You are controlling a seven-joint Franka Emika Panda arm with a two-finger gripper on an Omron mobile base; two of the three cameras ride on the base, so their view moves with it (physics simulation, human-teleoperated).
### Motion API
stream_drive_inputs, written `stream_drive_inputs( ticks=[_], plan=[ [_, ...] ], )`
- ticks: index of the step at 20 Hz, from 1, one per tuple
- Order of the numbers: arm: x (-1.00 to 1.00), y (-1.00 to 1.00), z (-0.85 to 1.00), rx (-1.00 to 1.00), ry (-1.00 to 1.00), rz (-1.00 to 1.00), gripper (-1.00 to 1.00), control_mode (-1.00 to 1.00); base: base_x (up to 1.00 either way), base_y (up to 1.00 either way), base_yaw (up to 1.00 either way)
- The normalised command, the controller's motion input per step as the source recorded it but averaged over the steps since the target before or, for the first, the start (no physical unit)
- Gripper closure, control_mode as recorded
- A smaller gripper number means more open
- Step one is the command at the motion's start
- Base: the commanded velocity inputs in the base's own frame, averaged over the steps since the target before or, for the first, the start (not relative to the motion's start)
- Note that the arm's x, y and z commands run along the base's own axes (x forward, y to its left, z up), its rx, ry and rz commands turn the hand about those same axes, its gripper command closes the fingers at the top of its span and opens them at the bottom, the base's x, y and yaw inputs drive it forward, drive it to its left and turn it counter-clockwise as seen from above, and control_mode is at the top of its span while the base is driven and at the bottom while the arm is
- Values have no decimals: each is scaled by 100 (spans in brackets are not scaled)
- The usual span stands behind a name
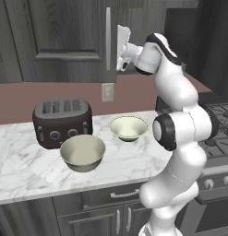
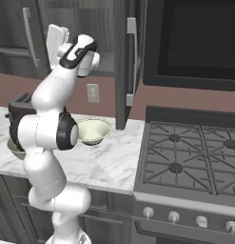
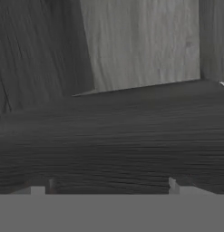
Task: Open the cabinet. Pick the bowls from the counter and place them in the cabinet. Then close the cabinet.
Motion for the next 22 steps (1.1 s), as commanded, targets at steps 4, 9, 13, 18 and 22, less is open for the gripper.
stream_drive_inputs(
  ticks=[4,9,13,18,22],
  plan=[
    [-92,61,-1,6,2,16,-100,-100,0,0,0],
    [-100,50,0,12,0,18,-100,-100,0,0,0],
    [-100,99,-1,1,0,13,-100,-100,0,0,0],
    [-100,100,-9,-14,-7,1,-100,-100,0,0,0],
    [-97,100,-2,-23,-19,-5,-100,-100,0,0,0]
  ],
)
